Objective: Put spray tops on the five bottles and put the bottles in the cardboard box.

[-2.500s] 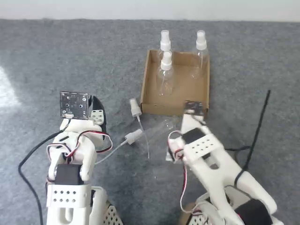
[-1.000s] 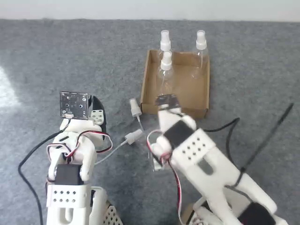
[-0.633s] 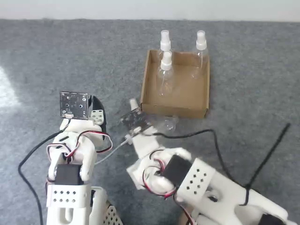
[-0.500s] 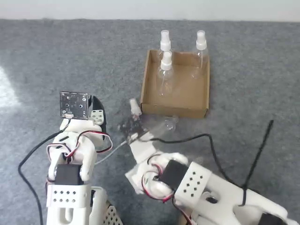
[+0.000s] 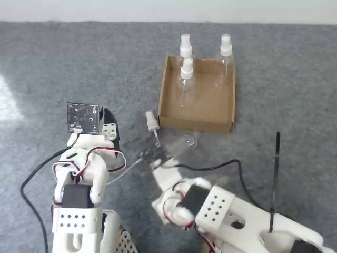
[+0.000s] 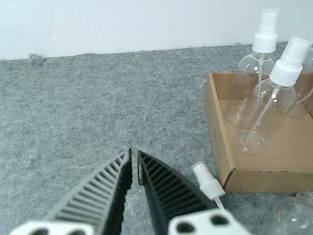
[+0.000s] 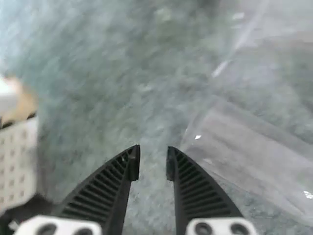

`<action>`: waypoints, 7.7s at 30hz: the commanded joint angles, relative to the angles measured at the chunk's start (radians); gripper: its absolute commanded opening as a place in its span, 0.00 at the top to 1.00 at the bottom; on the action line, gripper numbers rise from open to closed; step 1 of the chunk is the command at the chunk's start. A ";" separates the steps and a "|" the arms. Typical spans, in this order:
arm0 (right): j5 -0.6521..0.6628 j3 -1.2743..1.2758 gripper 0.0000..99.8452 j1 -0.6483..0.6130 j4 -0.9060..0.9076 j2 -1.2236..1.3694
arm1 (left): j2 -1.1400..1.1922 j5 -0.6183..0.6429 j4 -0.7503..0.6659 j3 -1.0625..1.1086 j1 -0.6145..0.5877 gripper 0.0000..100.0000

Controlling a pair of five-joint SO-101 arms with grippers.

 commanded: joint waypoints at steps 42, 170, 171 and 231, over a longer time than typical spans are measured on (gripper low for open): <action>0.005 -0.356 0.92 1.448 0.378 -0.036 | -0.014 0.017 -0.025 -0.012 -0.005 0.99; 1.448 -0.598 0.99 1.730 -0.176 0.811 | 1.751 0.137 0.338 -1.273 0.055 0.99; 1.448 -0.598 0.99 1.730 -0.176 0.811 | 1.751 0.130 0.348 -1.300 0.043 0.99; 1.220 -0.703 0.74 1.722 0.008 0.800 | 1.760 -0.166 0.396 -1.156 0.020 0.90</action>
